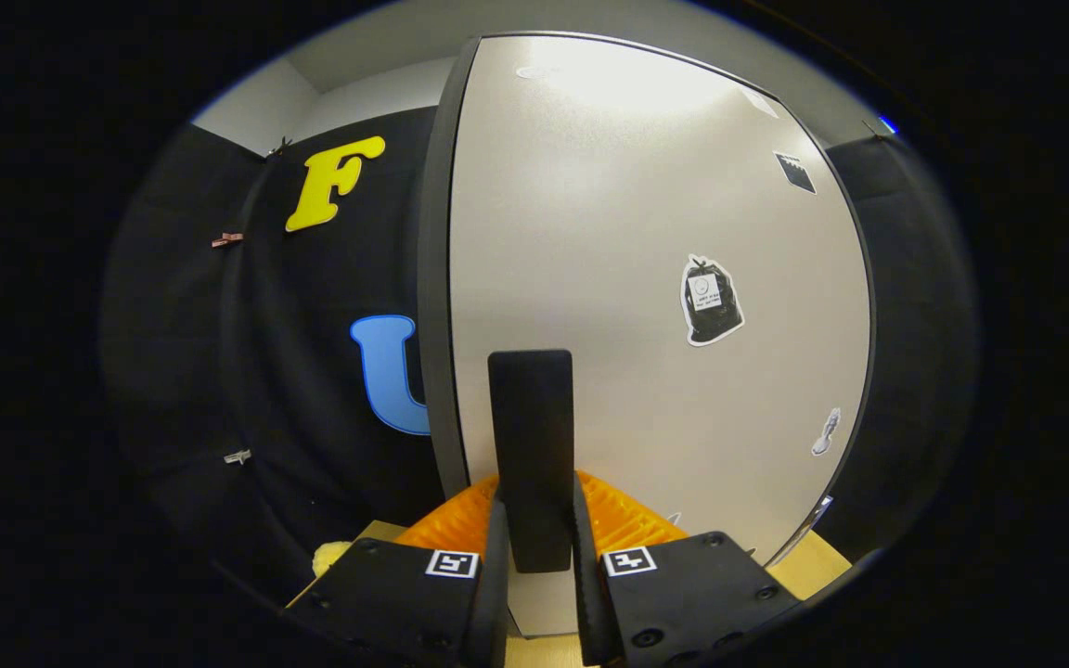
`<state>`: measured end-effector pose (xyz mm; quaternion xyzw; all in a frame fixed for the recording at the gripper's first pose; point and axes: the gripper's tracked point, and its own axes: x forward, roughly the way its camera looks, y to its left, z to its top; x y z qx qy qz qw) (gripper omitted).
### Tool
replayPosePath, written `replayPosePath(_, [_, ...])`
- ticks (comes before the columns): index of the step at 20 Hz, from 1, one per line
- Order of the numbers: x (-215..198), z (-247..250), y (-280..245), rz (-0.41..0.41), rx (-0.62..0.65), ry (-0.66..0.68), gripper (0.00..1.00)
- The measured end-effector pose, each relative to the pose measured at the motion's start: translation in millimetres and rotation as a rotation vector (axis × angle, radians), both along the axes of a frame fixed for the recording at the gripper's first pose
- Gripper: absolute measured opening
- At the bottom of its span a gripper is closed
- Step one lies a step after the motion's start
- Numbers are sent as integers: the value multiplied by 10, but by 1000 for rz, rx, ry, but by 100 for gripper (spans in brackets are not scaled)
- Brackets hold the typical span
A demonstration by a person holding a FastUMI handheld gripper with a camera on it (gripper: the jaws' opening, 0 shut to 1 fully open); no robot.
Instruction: Open the shoe cabinet door, grab the shoes and put them into the shoe cabinet, then close the shoe cabinet door.
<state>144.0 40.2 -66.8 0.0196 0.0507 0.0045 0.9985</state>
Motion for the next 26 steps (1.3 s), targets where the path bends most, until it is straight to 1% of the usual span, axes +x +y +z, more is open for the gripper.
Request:
replayPosePath(6, [-283, 59, -14, 38, 14, -5, 34])
replayPosePath(8, [-480, 49, -112, 57, 17, -2, 34])
replayPosePath(10, [-558, 67, -122, 76, 27, 8, 34])
replayPosePath(15, [-970, 61, -283, 132, 33, 23, 34])
replayPosePath(22, [-1506, 116, -615, 217, 10, 31, 34])
replayPosePath(26, [-1717, 149, -873, 256, 19, 32, 34])
